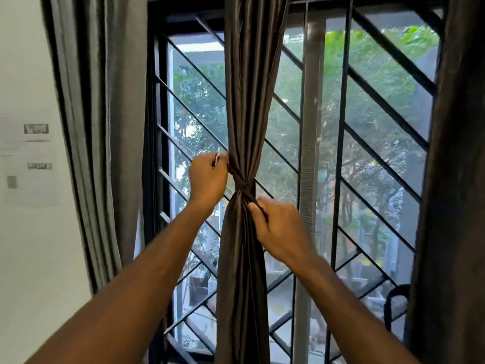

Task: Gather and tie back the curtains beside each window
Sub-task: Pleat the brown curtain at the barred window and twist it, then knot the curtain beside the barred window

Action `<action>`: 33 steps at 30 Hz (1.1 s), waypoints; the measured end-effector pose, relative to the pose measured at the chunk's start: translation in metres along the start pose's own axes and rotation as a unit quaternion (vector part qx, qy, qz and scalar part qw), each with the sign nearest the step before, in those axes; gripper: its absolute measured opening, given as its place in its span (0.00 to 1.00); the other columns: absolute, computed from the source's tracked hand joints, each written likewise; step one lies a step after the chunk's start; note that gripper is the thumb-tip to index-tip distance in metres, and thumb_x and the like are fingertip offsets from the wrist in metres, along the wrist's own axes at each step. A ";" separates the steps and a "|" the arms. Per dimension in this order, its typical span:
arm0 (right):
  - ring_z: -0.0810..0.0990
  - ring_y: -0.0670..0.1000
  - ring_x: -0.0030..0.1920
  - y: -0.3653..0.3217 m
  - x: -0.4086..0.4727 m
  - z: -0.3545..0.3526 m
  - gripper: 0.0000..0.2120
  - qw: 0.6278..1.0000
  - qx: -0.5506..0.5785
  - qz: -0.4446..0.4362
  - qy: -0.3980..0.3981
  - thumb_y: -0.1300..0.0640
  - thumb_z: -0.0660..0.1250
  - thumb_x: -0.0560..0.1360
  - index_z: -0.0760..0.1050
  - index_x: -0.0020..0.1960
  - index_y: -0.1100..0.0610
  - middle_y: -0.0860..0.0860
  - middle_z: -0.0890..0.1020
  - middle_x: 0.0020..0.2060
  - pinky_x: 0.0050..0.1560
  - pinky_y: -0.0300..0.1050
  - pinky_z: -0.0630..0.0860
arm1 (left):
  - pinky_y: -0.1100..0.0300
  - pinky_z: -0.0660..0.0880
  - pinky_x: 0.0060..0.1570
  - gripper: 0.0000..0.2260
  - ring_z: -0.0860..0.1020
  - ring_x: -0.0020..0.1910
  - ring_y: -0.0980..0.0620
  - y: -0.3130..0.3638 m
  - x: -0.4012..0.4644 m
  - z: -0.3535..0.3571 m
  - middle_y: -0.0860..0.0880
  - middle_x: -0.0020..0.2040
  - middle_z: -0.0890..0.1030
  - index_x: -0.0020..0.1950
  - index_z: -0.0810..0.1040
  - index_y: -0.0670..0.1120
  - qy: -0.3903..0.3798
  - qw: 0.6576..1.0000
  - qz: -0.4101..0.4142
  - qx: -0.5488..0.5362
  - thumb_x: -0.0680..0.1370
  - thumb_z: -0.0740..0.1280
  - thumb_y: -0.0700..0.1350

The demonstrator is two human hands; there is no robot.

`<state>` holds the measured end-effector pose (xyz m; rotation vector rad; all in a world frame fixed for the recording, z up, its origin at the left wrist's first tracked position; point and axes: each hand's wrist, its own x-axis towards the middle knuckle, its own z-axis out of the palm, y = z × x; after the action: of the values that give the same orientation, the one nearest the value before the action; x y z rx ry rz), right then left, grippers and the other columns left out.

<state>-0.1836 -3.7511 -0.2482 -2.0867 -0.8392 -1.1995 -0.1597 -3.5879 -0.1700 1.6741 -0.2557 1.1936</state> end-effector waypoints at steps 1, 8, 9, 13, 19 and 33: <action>0.67 0.48 0.30 0.002 0.001 -0.005 0.18 1.000 0.002 0.006 0.003 0.47 0.59 0.83 0.64 0.37 0.51 0.44 0.66 0.28 0.34 0.47 0.60 | 0.56 0.60 0.31 0.20 0.63 0.26 0.57 0.002 -0.005 -0.004 0.50 0.26 0.67 0.29 0.72 0.41 0.012 1.000 0.019 0.010 0.81 0.66 0.44; 0.71 0.46 0.34 0.010 0.028 -0.051 0.16 0.999 0.016 0.008 0.042 0.49 0.62 0.83 0.68 0.37 0.51 0.45 0.70 0.32 0.36 0.47 0.65 | 0.53 0.68 0.31 0.10 0.71 0.27 0.44 0.036 -0.021 -0.024 0.44 0.27 0.73 0.39 0.77 0.42 0.064 0.979 0.193 0.034 0.76 0.71 0.46; 0.72 0.48 0.35 0.012 0.031 -0.055 0.15 0.999 0.002 -0.001 0.043 0.49 0.62 0.82 0.70 0.38 0.53 0.47 0.73 0.33 0.37 0.50 0.69 | 0.54 0.67 0.30 0.11 0.70 0.26 0.45 0.044 -0.023 -0.025 0.46 0.25 0.71 0.39 0.77 0.43 0.075 0.972 0.219 0.044 0.77 0.72 0.47; 0.75 0.51 0.38 0.020 0.040 -0.076 0.09 0.998 -0.043 -0.023 0.030 0.52 0.66 0.79 0.73 0.42 0.55 0.50 0.77 0.37 0.41 0.53 0.75 | 0.53 0.69 0.28 0.13 0.71 0.25 0.43 0.073 -0.037 -0.013 0.53 0.26 0.66 0.36 0.75 0.42 0.023 0.940 0.312 0.134 0.78 0.68 0.47; 0.76 0.55 0.41 0.044 0.044 -0.133 0.08 0.994 -0.109 0.003 0.030 0.53 0.66 0.77 0.70 0.41 0.52 0.50 0.75 0.38 0.41 0.50 0.73 | 0.56 0.70 0.31 0.12 0.70 0.27 0.49 0.108 -0.033 0.033 0.57 0.25 0.67 0.34 0.71 0.48 -0.091 0.927 0.332 0.148 0.76 0.67 0.49; 0.77 0.61 0.43 0.086 0.034 -0.299 0.06 0.925 -0.268 0.023 0.270 0.59 0.69 0.74 0.73 0.43 0.59 0.57 0.77 0.42 0.42 0.54 0.72 | 0.57 0.68 0.36 0.11 0.73 0.33 0.49 0.229 -0.022 0.201 0.54 0.28 0.72 0.35 0.76 0.46 -0.173 0.931 0.321 0.027 0.76 0.71 0.48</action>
<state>-0.2607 -4.0192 -0.1066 -1.9692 -0.2121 -2.0197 -0.2031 -3.8643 -0.0466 1.9108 -1.0654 1.3628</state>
